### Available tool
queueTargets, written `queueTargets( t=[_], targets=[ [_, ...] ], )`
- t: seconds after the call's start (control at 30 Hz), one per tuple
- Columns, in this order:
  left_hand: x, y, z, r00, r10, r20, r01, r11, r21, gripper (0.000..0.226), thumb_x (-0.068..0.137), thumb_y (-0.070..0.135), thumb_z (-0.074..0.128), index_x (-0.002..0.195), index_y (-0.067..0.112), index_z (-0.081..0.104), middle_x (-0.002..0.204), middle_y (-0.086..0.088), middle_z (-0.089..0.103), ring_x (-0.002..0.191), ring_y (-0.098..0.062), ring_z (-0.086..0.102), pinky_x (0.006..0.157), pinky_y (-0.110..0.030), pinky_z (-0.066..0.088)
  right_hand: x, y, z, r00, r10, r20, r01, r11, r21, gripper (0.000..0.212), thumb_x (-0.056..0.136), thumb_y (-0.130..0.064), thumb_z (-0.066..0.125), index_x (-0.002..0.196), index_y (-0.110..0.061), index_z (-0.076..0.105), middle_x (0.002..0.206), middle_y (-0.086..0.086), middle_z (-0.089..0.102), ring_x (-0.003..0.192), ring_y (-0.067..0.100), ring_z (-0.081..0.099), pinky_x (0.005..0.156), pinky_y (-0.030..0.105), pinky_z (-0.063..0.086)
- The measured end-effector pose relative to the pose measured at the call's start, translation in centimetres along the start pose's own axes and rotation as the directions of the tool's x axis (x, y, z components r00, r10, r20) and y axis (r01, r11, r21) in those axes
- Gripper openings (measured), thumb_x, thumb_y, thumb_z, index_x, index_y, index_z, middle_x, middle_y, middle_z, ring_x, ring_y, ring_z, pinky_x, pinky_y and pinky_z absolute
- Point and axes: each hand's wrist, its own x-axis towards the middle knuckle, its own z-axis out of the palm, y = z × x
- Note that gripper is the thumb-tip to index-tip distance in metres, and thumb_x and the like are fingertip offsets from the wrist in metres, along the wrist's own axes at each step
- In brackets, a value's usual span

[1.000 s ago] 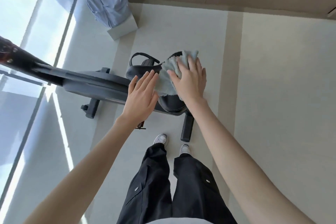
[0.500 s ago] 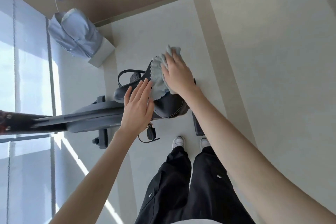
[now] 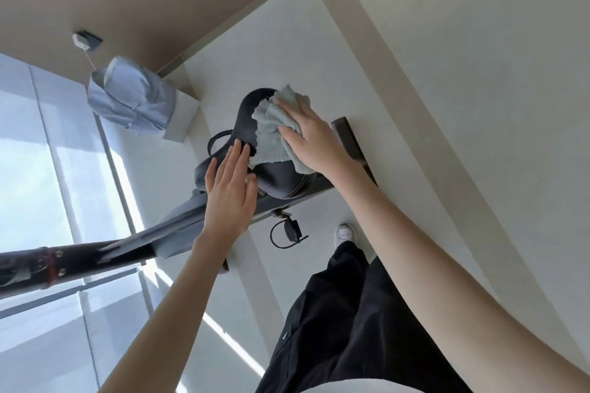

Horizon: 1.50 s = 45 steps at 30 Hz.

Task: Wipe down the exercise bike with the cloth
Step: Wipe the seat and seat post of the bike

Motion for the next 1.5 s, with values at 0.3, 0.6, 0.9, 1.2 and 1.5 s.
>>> queueTargets(
  t=[0.3, 0.6, 0.9, 1.2, 1.5],
  targets=[
    [0.0, -0.7, 0.2, 0.999, 0.05, 0.017, -0.051, 0.999, 0.017, 0.055, 0.095, 0.023, 0.023, 0.148, 0.006, 0.028, 0.155, -0.008, 0.024, 0.144, -0.015, 0.017, 0.119, -0.04, 0.007, -8.8, -0.6, 5.7, 0.93, 0.021, -0.368, 0.04, 0.986, 0.159, 0.054, 0.094, -0.005, 0.046, 0.144, -0.001, 0.026, 0.153, 0.018, 0.019, 0.142, 0.029, 0.018, 0.114, 0.045, 0.025],
    [-0.7, -2.5, -0.3, 0.991, 0.132, 0.021, -0.133, 0.99, 0.051, 0.056, 0.095, 0.027, 0.021, 0.145, 0.004, 0.033, 0.152, -0.01, 0.031, 0.142, -0.019, 0.026, 0.117, -0.046, 0.013, -5.6, -1.5, 4.0, 0.948, -0.068, -0.312, -0.01, 0.971, -0.24, 0.049, 0.094, -0.021, 0.052, 0.137, 0.0, 0.041, 0.148, 0.021, 0.033, 0.132, 0.036, 0.038, 0.107, 0.046, 0.032],
    [-1.3, -3.0, -0.4, 0.999, 0.053, 0.001, -0.053, 0.999, 0.012, 0.053, 0.096, 0.025, 0.025, 0.145, 0.005, 0.034, 0.152, -0.009, 0.031, 0.14, -0.019, 0.03, 0.117, -0.047, 0.012, 7.1, -3.0, 0.5, 0.985, 0.027, 0.169, 0.042, 0.919, -0.392, 0.048, 0.099, -0.04, 0.038, 0.138, -0.013, 0.039, 0.14, 0.009, 0.043, 0.125, 0.029, 0.044, 0.097, 0.038, 0.037],
    [-3.6, -3.0, 0.0, 0.991, -0.081, -0.104, 0.075, 0.995, -0.06, 0.051, 0.095, 0.023, 0.029, 0.139, 0.001, 0.044, 0.147, -0.011, 0.04, 0.138, -0.022, 0.035, 0.116, -0.046, 0.017, 10.4, -5.8, 3.3, 0.854, -0.017, 0.52, 0.441, 0.555, -0.705, 0.055, 0.093, -0.058, 0.032, 0.133, -0.024, 0.048, 0.138, 0.001, 0.049, 0.124, 0.027, 0.043, 0.098, 0.043, 0.034],
    [-7.7, -4.1, -0.5, 0.922, -0.329, -0.206, 0.294, 0.938, -0.181, 0.052, 0.096, 0.024, 0.025, 0.143, 0.003, 0.038, 0.15, -0.009, 0.035, 0.141, -0.02, 0.028, 0.118, -0.045, 0.009, 7.9, -8.1, 9.5, 0.742, -0.112, 0.661, 0.607, 0.532, -0.591, 0.047, 0.097, -0.05, 0.027, 0.105, -0.013, 0.056, 0.109, 0.011, 0.066, 0.099, 0.033, 0.06, 0.072, 0.038, 0.032]
  ],
)
